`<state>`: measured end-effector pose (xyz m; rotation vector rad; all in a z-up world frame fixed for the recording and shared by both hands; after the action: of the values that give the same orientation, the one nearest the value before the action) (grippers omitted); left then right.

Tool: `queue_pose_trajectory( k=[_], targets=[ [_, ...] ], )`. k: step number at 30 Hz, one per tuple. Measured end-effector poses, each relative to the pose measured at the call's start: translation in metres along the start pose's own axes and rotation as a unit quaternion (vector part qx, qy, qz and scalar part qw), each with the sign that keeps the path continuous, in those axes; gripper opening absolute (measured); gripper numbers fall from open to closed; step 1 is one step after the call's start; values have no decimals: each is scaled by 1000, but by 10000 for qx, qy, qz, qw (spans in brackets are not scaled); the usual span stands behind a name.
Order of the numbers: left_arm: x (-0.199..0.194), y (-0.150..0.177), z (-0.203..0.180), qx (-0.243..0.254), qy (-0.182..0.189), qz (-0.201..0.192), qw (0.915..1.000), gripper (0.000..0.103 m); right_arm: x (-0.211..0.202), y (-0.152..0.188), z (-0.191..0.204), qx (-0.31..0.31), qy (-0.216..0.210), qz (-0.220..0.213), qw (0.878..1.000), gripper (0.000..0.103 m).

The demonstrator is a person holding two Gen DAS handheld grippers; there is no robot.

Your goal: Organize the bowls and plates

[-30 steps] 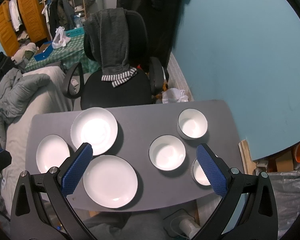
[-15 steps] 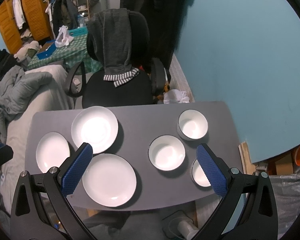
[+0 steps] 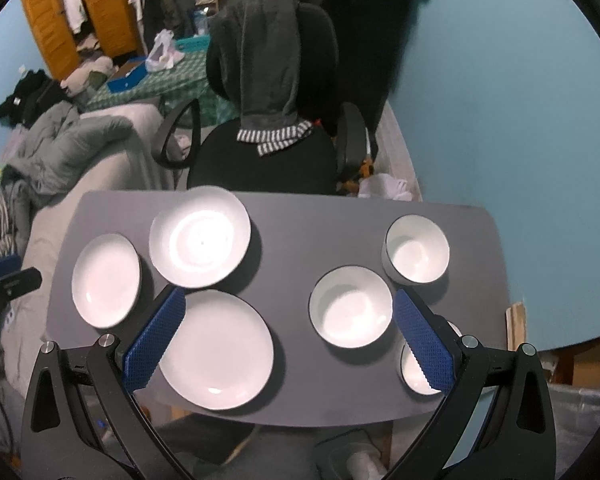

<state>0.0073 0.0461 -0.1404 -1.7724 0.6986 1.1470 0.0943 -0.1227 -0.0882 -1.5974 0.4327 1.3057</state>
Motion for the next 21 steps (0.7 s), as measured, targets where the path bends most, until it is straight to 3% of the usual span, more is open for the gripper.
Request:
queue_pose_trajectory(
  k=[11, 17, 21],
  targets=[
    [51, 33, -1, 315, -80, 444, 9985, 88, 44, 22, 0, -410, -29, 266, 9988, 102],
    [72, 48, -6, 440, -42, 679, 9967, 88, 75, 43, 11, -205, -455, 695, 9963, 102],
    [85, 57, -7, 389, 37, 894, 9952, 88, 97, 60, 9, -21, -510, 987, 9938, 102]
  ],
)
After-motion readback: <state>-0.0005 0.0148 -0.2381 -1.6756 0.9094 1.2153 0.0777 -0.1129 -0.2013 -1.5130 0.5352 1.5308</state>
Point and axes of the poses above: each gripper's, at about its wrist camera, not at the fingertips, and x roughly the way its jaws point, z to its left, y to its underside, the point moved 7 cm from there along x, roughly the way its jaws point, and after that the axes turned 3 degrees about -y, right-handed, at the moved point
